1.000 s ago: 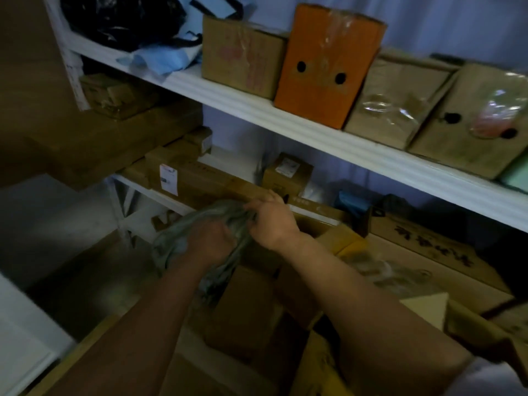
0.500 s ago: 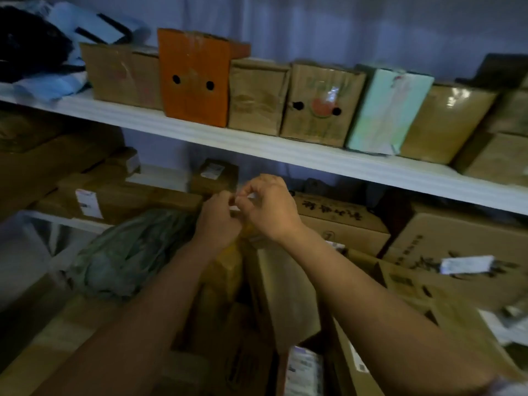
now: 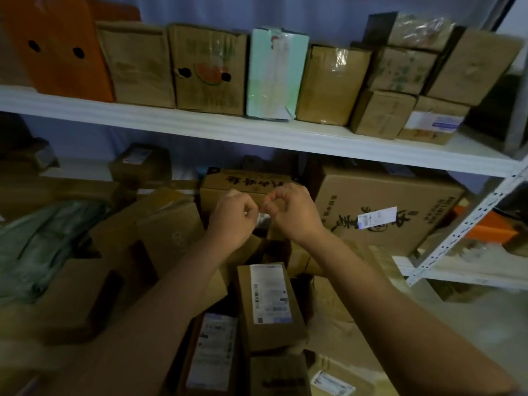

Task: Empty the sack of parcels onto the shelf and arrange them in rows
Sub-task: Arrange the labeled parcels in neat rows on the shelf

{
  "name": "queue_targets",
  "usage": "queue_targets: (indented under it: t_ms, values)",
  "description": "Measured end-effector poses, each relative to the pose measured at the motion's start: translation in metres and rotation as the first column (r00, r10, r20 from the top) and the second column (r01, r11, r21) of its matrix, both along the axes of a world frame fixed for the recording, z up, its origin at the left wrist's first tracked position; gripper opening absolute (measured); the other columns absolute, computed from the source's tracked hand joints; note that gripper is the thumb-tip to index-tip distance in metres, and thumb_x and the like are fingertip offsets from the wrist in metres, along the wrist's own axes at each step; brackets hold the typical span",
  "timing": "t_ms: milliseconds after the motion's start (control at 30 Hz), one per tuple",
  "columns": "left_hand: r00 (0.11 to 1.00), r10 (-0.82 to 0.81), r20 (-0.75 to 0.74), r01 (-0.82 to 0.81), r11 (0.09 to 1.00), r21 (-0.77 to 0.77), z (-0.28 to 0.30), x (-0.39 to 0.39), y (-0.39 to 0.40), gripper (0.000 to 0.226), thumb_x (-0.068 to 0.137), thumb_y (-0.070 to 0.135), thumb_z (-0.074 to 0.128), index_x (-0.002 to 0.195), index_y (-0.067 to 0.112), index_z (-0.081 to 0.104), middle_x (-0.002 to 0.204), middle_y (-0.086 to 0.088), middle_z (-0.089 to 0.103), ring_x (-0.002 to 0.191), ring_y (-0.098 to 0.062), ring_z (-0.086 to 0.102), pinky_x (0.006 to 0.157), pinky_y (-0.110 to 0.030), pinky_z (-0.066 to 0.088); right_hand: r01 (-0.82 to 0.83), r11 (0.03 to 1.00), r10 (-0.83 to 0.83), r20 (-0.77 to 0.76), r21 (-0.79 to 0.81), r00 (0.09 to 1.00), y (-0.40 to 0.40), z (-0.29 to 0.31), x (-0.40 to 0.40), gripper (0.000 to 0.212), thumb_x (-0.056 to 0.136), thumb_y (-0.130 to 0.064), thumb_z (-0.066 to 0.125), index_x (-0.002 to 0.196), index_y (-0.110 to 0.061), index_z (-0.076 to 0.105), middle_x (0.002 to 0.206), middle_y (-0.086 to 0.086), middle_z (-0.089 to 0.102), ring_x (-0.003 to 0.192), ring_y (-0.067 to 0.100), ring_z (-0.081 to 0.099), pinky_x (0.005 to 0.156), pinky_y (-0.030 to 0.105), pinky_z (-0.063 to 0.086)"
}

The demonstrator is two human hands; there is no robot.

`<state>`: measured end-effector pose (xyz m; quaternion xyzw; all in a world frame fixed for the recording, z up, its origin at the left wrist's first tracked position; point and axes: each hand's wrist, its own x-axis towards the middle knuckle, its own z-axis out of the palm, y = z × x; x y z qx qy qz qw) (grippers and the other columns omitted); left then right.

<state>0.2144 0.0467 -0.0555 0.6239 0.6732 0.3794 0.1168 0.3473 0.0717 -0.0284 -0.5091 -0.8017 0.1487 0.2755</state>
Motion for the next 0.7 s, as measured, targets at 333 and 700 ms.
queue_targets:
  t_ms: [333,700]
  values:
    - [0.983,-0.082,0.165,0.119,0.967,-0.224,-0.038,0.047,0.014,0.040,0.088,0.017,0.061,0.127,0.015,0.052,0.131,-0.002,0.054,0.122,-0.017,0.050,0.090,-0.023,0.038,0.168,0.968,-0.144,0.134,-0.185,0.980,-0.001,-0.038,0.067,0.023,0.096,-0.028,0.050,0.107,-0.018,0.067,0.114,0.007,0.056,0.116,0.023,0.045,0.096,0.035,0.040]
    - [0.988,-0.026,0.151,0.092,0.891,-0.445,-0.068,0.081,0.041,0.057,0.081,0.034,0.068,0.132,0.019,0.047,0.138,-0.005,0.043,0.125,-0.024,0.044,0.103,-0.044,0.043,0.140,0.925,-0.095,0.143,-0.354,0.985,0.031,-0.078,0.129,0.077,0.080,-0.055,0.064,0.145,-0.039,0.027,0.153,0.005,0.021,0.142,0.029,0.022,0.112,0.050,0.030]
